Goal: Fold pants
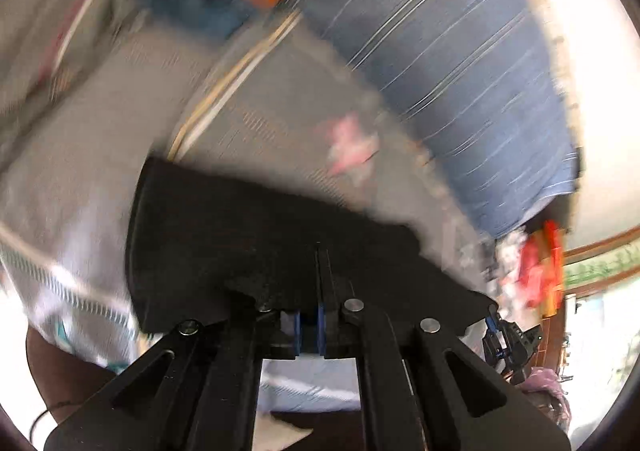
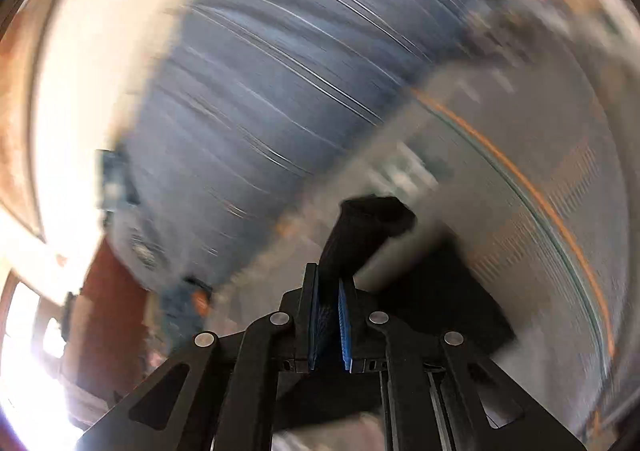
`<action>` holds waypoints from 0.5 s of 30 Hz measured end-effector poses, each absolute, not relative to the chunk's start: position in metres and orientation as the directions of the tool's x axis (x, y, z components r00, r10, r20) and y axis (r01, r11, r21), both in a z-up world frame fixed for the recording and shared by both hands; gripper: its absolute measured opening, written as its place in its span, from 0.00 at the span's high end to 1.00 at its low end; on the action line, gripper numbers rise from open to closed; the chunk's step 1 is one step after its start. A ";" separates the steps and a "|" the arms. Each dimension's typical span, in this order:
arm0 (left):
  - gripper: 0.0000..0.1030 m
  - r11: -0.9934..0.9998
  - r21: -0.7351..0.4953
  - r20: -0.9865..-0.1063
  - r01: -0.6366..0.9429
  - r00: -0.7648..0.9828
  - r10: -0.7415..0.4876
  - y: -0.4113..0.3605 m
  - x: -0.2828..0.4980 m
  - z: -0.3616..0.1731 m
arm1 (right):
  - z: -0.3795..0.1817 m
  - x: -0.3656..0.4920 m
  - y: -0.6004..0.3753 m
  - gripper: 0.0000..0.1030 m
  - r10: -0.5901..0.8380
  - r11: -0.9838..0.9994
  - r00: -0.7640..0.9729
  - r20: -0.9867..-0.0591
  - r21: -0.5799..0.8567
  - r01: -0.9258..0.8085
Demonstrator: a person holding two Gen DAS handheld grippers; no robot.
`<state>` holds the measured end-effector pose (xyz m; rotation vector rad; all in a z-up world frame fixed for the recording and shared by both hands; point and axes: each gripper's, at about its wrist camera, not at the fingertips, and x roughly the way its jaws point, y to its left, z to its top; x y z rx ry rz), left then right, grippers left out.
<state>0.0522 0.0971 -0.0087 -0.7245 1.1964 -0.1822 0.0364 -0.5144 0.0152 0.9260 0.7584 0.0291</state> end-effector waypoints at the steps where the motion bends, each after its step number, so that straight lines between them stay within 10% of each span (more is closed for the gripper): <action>1: 0.97 0.737 -0.615 -0.782 -0.281 0.340 -0.522 0.102 0.049 -0.028 | 0.000 0.033 -0.516 0.92 0.339 0.604 0.729 -0.594 0.732 0.316; 11: 0.92 0.685 -0.671 -0.736 -0.285 0.374 -0.565 0.124 0.024 -0.006 | -0.023 0.007 -0.512 0.86 0.326 0.623 0.714 -0.619 0.709 0.330; 15: 0.50 0.637 -0.704 -0.705 -0.314 0.422 -0.570 0.131 0.004 -0.006 | -0.025 -0.012 -0.510 0.65 0.317 0.631 0.708 -0.631 0.698 0.340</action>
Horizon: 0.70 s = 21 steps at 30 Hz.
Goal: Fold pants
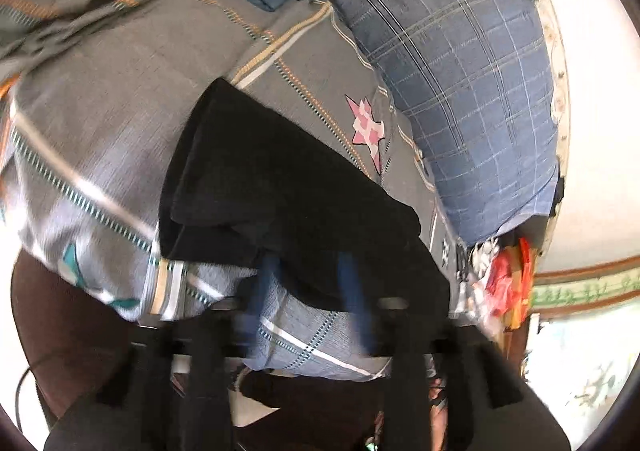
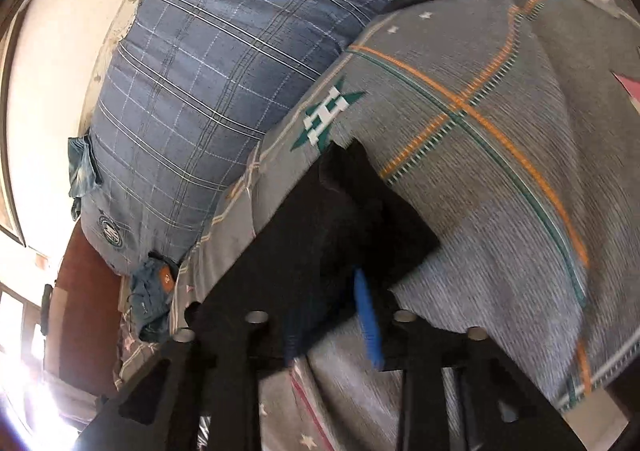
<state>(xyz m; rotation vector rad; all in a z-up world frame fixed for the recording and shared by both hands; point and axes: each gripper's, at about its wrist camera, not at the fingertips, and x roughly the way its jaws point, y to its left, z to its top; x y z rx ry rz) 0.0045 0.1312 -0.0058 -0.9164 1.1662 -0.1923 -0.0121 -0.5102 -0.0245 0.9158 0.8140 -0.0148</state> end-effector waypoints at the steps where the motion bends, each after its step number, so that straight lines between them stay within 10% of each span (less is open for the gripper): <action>1: 0.48 0.627 -0.709 -0.700 -0.322 0.428 -0.572 0.130 0.002 -0.010 | -0.027 -0.015 -0.512 0.65 0.317 0.623 0.707 -0.632 0.701 0.347; 21: 0.50 0.648 -0.658 -0.753 -0.383 0.366 -0.547 0.120 0.027 -0.057 | -0.047 -0.020 -0.529 0.43 0.281 0.430 0.780 -0.560 0.800 0.419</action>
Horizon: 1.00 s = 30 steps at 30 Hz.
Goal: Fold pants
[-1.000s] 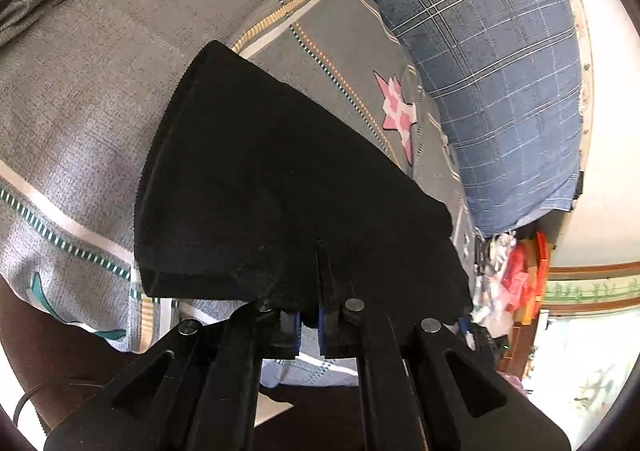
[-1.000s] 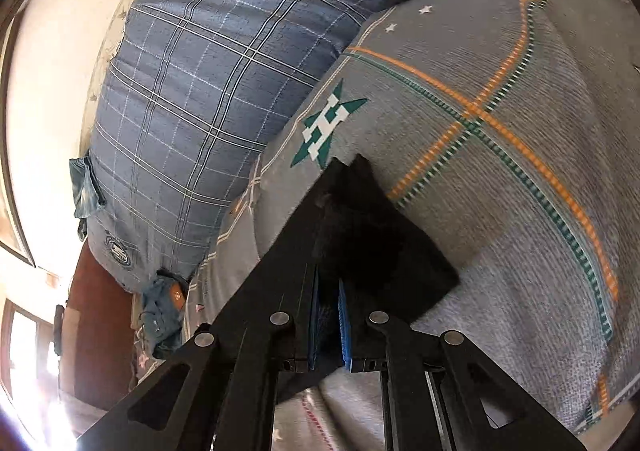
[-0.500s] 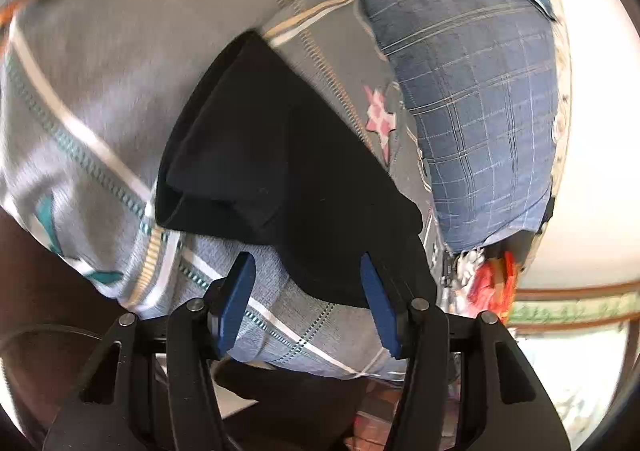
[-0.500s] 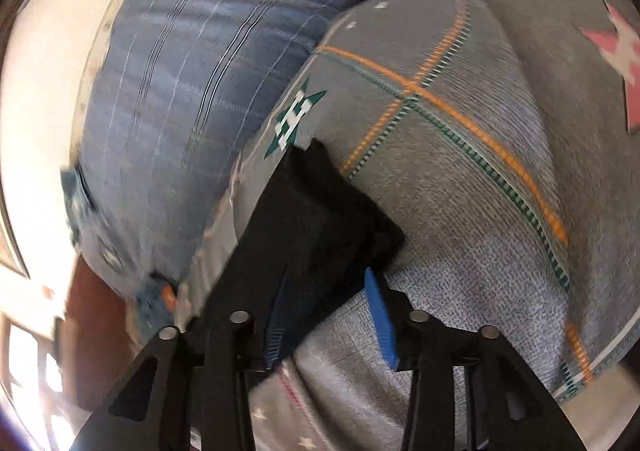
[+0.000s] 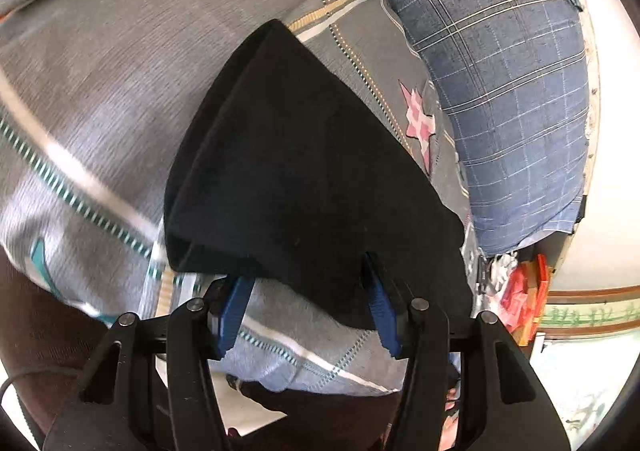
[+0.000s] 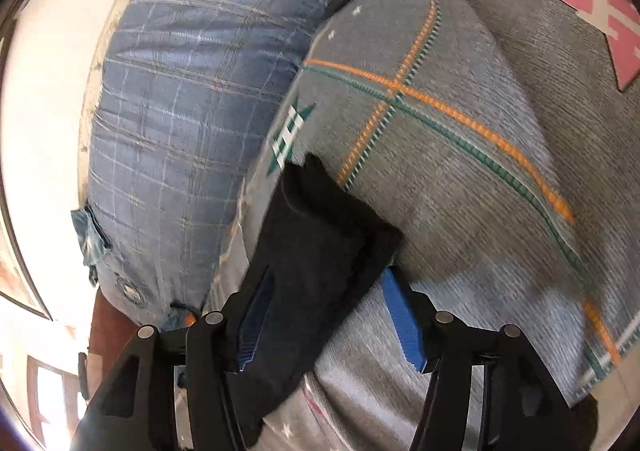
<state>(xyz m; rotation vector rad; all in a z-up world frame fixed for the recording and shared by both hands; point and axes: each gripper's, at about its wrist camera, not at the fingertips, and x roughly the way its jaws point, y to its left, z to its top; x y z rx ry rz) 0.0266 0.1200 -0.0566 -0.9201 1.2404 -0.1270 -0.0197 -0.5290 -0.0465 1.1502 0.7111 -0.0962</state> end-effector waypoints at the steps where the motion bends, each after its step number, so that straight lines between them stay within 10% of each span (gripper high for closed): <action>1: 0.58 0.662 -0.646 -0.762 -0.380 0.362 -0.536 0.119 0.030 -0.057 | -0.045 -0.015 -0.528 0.47 0.267 0.449 0.783 -0.562 0.791 0.415; 2: 0.65 0.672 -0.636 -0.771 -0.380 0.358 -0.527 0.119 0.033 -0.056 | -0.044 -0.009 -0.527 0.55 0.253 0.475 0.783 -0.568 0.778 0.411; 3: 0.75 0.676 -0.639 -0.768 -0.367 0.356 -0.533 0.118 0.036 -0.054 | -0.043 -0.002 -0.527 0.92 0.251 0.501 0.773 -0.583 0.761 0.411; 9: 0.84 0.775 -0.602 -0.759 -0.192 0.438 -0.481 0.112 0.029 -0.006 | -0.008 -0.017 -0.521 0.89 0.264 0.563 0.819 -0.510 0.770 0.299; 16: 0.82 0.763 -0.597 -0.792 -0.247 0.335 -0.511 0.121 0.021 -0.060 | -0.049 -0.058 -0.529 0.89 0.197 0.616 0.727 -0.657 0.660 0.429; 25: 0.78 0.813 -0.570 -0.772 -0.117 0.414 -0.482 0.159 0.001 0.000 | 0.004 -0.073 -0.528 0.80 0.069 0.717 0.749 -0.658 0.555 0.422; 26: 0.76 0.816 -0.566 -0.764 -0.113 0.443 -0.469 0.164 0.004 0.008 | 0.015 -0.065 -0.520 0.80 0.088 0.748 0.753 -0.652 0.543 0.382; 28: 0.40 0.821 -0.559 -0.756 -0.115 0.477 -0.448 0.174 0.016 0.016 | 0.029 -0.043 -0.493 0.76 0.157 0.797 0.750 -0.642 0.531 0.287; 30: 0.34 0.823 -0.551 -0.765 -0.136 0.475 -0.434 0.178 0.037 0.012 | 0.036 -0.010 -0.453 0.67 0.266 0.833 0.720 -0.641 0.529 0.163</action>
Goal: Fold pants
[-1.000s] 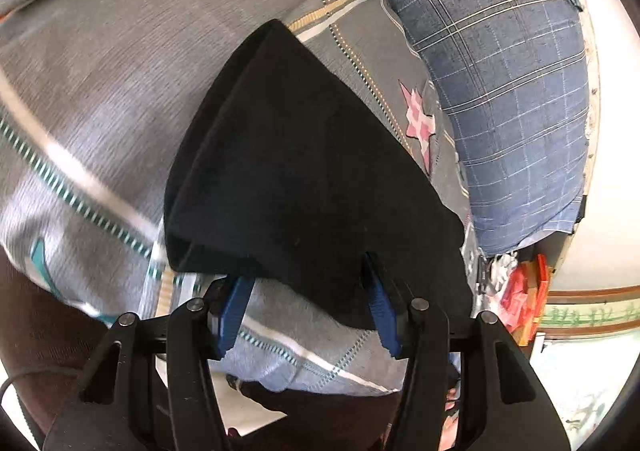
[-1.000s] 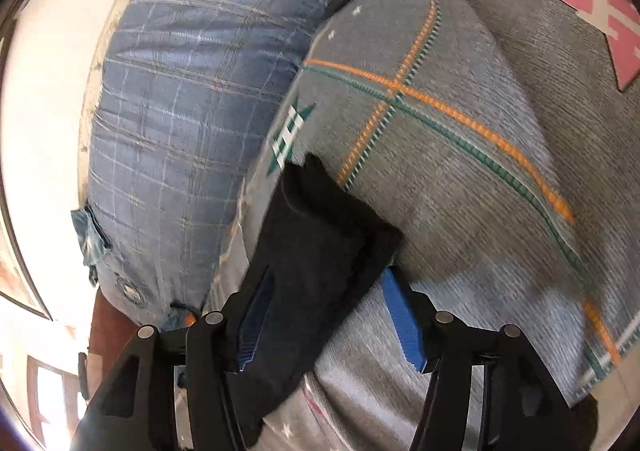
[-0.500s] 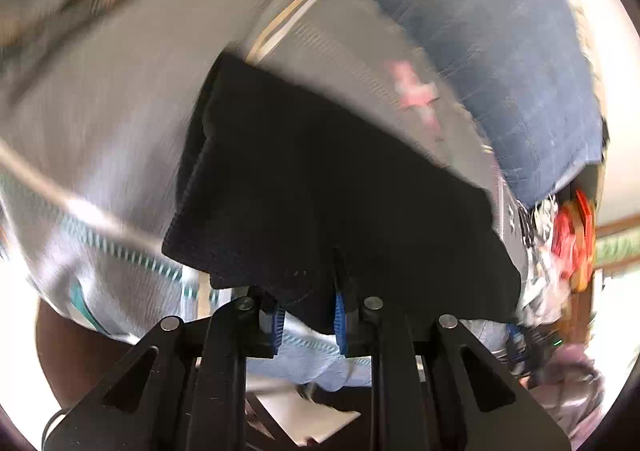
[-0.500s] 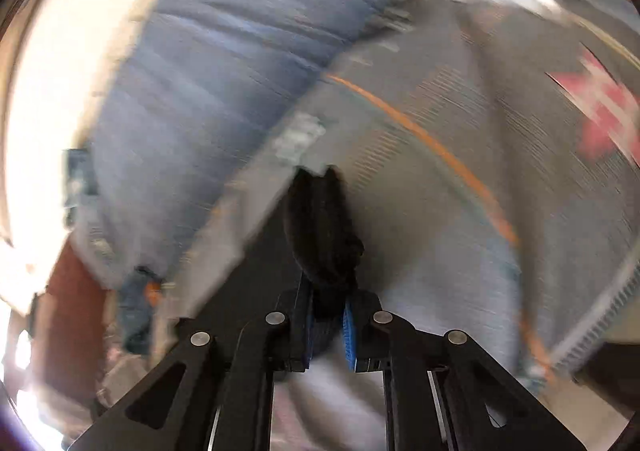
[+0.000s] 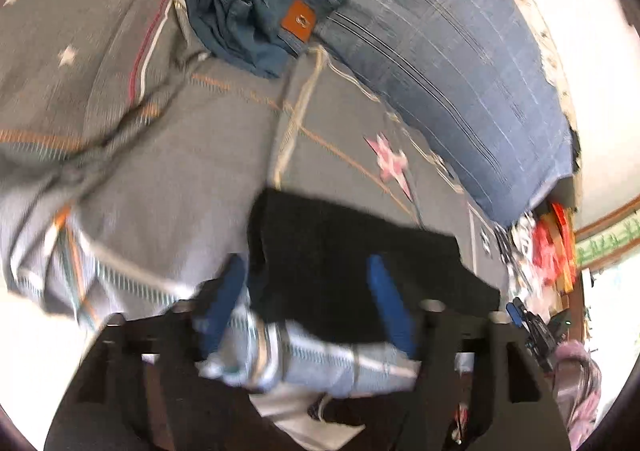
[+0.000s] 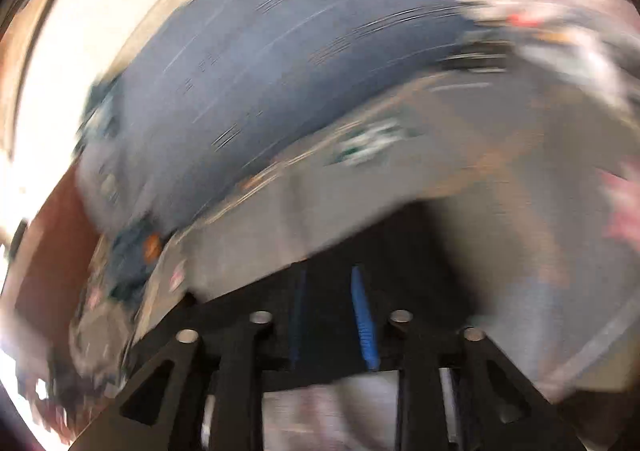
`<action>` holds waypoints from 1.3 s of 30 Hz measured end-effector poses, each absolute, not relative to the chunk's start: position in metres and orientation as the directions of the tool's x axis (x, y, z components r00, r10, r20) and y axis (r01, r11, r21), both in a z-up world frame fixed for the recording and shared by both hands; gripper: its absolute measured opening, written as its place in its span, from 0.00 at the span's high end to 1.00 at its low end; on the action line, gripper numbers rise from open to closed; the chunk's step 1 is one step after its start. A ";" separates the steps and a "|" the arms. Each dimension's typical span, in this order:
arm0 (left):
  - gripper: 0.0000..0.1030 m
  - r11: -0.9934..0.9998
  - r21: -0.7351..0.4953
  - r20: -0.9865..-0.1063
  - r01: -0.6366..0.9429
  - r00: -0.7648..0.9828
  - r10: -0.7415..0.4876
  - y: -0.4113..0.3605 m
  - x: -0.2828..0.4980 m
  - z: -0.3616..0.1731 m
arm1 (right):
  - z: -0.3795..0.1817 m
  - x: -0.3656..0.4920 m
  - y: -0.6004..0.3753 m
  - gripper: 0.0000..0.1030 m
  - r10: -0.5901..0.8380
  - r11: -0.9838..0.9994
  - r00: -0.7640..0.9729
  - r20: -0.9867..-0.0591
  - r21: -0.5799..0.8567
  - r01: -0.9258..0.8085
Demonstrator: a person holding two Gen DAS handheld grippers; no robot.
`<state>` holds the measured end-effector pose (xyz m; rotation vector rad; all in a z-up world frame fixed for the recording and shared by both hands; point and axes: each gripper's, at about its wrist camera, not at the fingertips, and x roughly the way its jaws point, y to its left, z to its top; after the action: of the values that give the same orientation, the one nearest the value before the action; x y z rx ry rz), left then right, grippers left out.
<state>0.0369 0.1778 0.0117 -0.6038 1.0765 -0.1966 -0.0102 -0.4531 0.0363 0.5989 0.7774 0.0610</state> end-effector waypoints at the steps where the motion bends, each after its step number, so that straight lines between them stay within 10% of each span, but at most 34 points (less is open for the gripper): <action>1: 0.34 0.818 -0.555 -0.773 -0.149 0.455 -0.442 0.179 0.049 0.005 | 0.038 0.003 -0.434 0.64 0.307 0.843 0.702 -0.643 0.526 0.114; 11: 0.35 0.716 -0.645 -0.761 -0.268 0.311 -0.569 0.176 0.090 -0.046 | 0.008 0.121 -0.238 0.56 0.416 0.910 0.449 -0.791 0.363 -0.203; 14: 0.63 0.721 -0.655 -0.748 -0.227 0.333 -0.575 0.167 0.086 -0.034 | -0.004 0.131 -0.212 0.86 0.386 0.916 0.416 -0.823 0.289 -0.278; 19: 0.79 0.825 -0.534 -0.818 -0.186 0.359 -0.449 0.152 0.097 -0.029 | 0.007 0.117 -0.218 0.94 0.337 0.936 0.539 -0.772 0.214 -0.279; 26: 0.78 0.753 -0.607 -0.774 -0.255 0.407 -0.485 0.195 0.075 -0.018 | 0.012 0.111 -0.226 0.84 0.321 0.944 0.550 -0.771 0.217 -0.246; 30: 0.46 0.698 -0.669 -0.721 -0.255 0.449 -0.527 0.204 0.030 -0.012 | 0.032 0.085 -0.230 0.68 0.415 0.910 0.562 -0.715 0.320 -0.265; 39: 0.46 0.489 -0.787 -0.616 -0.376 0.417 -0.669 0.188 0.005 -0.072 | 0.018 0.049 -0.212 0.68 0.519 0.855 0.464 -0.718 0.447 -0.263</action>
<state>0.0055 0.1876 -0.0717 -1.1077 1.1875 -0.2406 0.0488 -0.2122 0.0179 0.2913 0.9768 0.4887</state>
